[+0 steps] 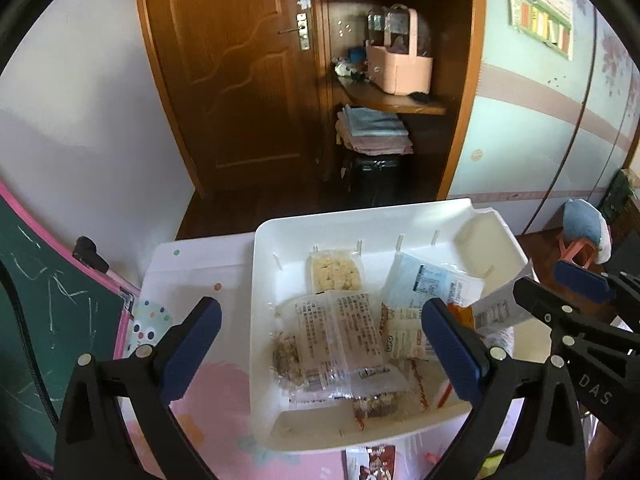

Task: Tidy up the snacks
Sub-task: 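Withdraw both grippers from the bin back over the remaining snacks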

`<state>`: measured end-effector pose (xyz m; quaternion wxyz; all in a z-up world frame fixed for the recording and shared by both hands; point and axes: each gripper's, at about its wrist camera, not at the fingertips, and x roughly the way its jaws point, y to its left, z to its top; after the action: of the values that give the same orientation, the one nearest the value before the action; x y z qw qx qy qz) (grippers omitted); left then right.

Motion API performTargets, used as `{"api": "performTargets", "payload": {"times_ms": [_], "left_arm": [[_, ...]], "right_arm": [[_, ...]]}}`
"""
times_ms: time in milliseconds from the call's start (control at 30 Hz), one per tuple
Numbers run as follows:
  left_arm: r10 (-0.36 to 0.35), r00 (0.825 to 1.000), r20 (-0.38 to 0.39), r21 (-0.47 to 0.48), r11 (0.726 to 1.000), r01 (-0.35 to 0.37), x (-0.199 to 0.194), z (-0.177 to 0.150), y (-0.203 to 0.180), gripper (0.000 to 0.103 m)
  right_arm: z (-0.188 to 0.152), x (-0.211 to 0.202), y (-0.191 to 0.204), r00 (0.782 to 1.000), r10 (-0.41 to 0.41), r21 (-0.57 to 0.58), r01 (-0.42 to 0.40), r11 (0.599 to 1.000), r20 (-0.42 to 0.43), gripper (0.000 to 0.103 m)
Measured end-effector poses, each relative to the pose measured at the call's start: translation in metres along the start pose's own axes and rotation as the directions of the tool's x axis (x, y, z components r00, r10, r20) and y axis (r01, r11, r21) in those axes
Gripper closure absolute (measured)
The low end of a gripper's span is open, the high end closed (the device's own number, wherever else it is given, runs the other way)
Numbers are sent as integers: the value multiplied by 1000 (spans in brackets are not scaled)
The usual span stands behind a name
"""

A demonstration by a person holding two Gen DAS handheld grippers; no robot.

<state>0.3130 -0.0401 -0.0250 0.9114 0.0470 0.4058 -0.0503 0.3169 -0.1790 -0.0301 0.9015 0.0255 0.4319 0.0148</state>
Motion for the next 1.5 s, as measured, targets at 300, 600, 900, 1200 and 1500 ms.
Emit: {"api": "performTargets", "payload": {"times_ms": [300,600,900,1200,1500], "left_arm": [[-29,997,68,26,999,27,-73,-10,-6,3],[-74,985,153,88,994,61,-152,-34,-18,2],[-158,985,67,114,982,150,-151,-88,-44,0],[-139,965,-220,49,987,154,-59,-175,-91,0],[-85,923,-376,18,995,99,-3,-229,-125,3]], "right_arm": [[-19,-73,0,997,18,-28,-16,999,76,52],[-68,-150,-25,986,52,-40,-46,998,158,32],[-130,-157,-51,993,-8,-68,15,998,115,31],[-183,-94,-70,999,-39,-128,34,991,-37,31],[-221,-34,-86,982,-18,-158,-12,987,-187,31]]}}
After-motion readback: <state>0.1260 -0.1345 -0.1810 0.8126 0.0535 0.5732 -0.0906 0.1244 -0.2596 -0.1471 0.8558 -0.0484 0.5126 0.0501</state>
